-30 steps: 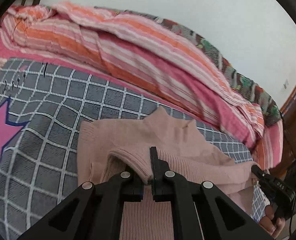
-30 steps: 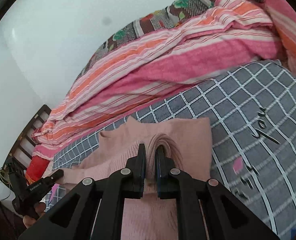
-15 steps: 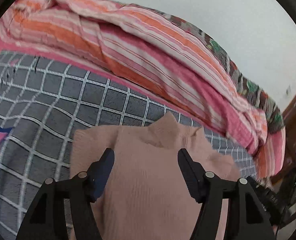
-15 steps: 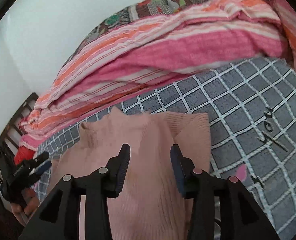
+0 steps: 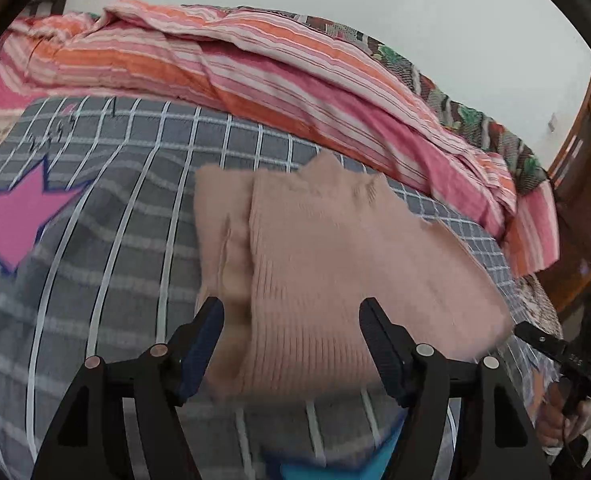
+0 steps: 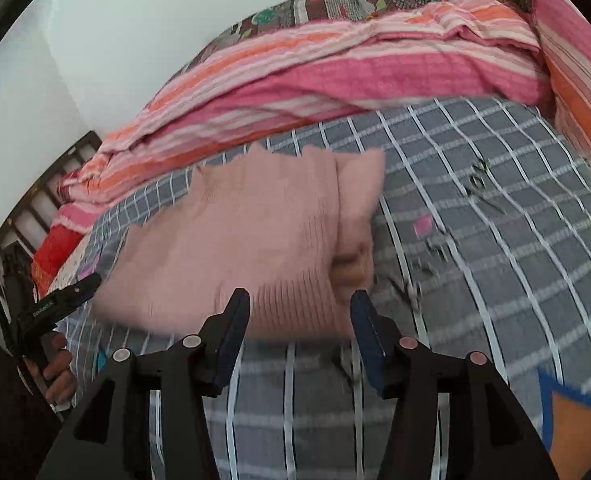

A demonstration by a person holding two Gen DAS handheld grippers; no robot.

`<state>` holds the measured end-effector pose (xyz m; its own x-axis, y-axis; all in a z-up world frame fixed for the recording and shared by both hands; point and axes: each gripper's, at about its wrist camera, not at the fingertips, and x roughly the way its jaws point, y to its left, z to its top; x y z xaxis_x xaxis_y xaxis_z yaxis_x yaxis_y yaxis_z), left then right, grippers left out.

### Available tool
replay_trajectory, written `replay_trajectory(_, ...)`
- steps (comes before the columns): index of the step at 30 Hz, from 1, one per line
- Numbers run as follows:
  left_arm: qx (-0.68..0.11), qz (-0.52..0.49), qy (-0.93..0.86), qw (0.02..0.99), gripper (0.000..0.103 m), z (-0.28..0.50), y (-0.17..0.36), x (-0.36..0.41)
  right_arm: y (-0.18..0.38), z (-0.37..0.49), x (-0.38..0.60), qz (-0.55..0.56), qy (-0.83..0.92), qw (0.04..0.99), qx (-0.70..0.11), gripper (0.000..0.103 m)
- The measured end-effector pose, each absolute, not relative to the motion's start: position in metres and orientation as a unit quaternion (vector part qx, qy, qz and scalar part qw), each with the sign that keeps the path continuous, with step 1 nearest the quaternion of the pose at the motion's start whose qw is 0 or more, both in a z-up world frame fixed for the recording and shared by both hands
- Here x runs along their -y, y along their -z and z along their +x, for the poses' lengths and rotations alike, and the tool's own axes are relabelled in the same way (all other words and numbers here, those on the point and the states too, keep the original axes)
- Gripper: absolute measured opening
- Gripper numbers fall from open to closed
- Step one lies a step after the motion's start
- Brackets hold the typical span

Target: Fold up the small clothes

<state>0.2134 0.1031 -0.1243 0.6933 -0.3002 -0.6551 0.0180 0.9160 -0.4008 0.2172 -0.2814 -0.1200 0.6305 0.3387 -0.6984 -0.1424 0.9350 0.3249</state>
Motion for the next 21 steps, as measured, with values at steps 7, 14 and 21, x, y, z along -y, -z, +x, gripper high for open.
replay_trajectory(7,-0.395,-0.236,0.113,0.881,0.068,0.169,0.150,-0.108,0.149,0.197,0.279,0.159,-0.160,0.868,-0.443,0.052)
replay_trajectory(14,-0.386,-0.312,0.139,0.857,0.069,0.194,0.164,-0.106,0.156,0.209,0.270,0.206,-0.151,0.872,-0.418,0.063)
replay_trajectory(21,-0.376,-0.307,0.116,0.867,0.068,0.221,0.163,-0.095,0.164,0.244,0.276,0.273,-0.120,0.862,-0.410,0.063)
